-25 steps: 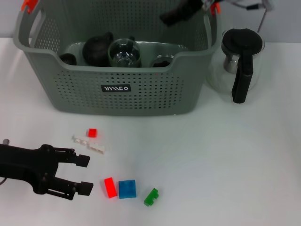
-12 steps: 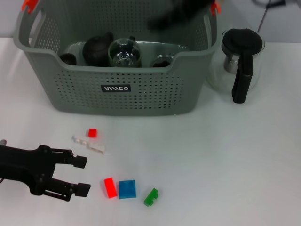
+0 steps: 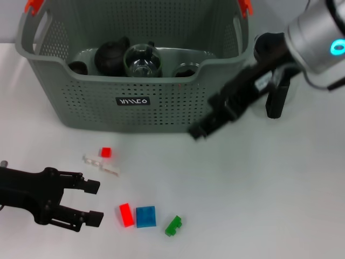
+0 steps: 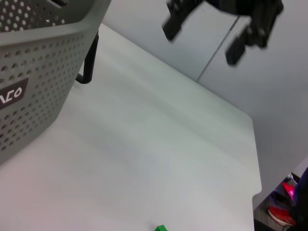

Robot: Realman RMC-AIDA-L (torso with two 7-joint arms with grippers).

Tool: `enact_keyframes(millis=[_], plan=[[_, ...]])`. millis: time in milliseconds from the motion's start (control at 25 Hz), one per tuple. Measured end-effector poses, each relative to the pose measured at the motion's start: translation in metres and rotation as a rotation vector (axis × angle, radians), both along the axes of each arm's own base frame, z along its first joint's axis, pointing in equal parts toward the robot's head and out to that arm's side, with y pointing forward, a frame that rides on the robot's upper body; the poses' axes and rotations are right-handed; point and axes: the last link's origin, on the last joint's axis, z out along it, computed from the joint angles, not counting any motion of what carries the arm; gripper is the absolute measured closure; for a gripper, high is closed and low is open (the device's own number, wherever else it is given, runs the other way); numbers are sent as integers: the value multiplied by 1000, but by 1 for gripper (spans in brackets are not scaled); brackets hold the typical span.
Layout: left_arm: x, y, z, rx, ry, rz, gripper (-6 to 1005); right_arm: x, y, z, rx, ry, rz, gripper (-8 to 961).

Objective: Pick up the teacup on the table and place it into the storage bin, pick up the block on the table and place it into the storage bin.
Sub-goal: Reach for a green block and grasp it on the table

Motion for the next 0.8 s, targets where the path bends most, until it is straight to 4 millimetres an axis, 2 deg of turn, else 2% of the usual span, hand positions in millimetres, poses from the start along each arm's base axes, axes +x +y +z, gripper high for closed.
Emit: enact_keyframes(millis=[240, 320, 360, 560, 800], plan=[[0, 1, 0, 0, 0, -1, 123, 3, -15, -23, -105, -75, -30, 29], [0, 0, 0, 0, 0, -1, 123, 4, -20, -37, -161, -102, -44, 29], [0, 0, 0, 0, 1, 0, 123, 4, -20, -37, -161, -102, -44, 29], [0, 0, 0, 2, 1, -3, 124, 3, -26, -63, -233, -161, -59, 29], [-1, 0, 0, 5, 3, -2, 124, 2, -29, -89, -232, -244, -80, 29]])
